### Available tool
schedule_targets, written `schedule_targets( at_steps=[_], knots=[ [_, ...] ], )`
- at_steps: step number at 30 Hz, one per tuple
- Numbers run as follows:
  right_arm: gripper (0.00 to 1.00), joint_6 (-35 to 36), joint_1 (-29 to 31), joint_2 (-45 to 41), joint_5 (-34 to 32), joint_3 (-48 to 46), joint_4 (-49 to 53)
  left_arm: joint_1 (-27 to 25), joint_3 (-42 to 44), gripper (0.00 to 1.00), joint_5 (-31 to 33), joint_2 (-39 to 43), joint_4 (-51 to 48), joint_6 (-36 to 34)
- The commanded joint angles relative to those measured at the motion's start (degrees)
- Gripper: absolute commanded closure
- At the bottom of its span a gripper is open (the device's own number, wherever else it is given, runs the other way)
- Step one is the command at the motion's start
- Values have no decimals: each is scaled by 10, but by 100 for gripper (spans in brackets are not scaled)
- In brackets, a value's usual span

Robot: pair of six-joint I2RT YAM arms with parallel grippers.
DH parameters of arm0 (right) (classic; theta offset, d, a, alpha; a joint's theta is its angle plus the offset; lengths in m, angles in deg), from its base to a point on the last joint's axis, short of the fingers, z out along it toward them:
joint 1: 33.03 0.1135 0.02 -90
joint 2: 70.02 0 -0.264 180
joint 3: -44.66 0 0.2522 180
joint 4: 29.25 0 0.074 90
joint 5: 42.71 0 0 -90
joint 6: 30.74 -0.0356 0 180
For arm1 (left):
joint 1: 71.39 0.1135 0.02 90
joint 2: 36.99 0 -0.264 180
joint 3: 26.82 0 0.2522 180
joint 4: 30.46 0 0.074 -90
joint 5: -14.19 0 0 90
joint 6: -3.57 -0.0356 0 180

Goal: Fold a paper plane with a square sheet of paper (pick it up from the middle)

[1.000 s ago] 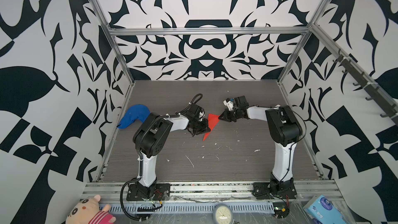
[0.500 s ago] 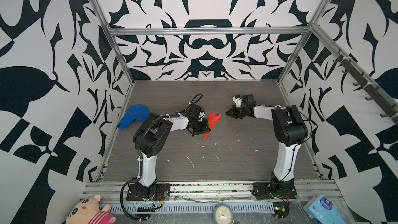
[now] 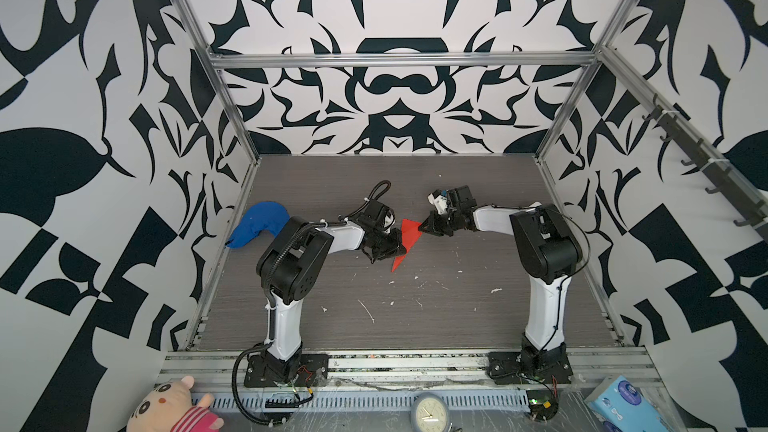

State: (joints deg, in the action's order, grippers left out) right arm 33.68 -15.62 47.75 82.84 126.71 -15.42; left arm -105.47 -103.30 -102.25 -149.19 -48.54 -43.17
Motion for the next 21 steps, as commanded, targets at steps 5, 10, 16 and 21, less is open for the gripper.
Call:
schedule_targets(
  at_steps=[5, 10, 16, 21],
  knots=[
    [100, -19, -46, 0, -66, 2, -17, 2, 11, 100, 24, -24, -43, 0],
    [100, -10, -42, -49, -36, -11, -34, 2, 6, 100, 25, -27, -43, 0],
    [100, 8, 13, -110, -5, -39, -28, 2, -3, 100, 29, -27, -46, -2],
    [100, 21, 62, -74, 12, -13, 26, 2, -10, 100, 33, -27, -52, -4]
  ],
)
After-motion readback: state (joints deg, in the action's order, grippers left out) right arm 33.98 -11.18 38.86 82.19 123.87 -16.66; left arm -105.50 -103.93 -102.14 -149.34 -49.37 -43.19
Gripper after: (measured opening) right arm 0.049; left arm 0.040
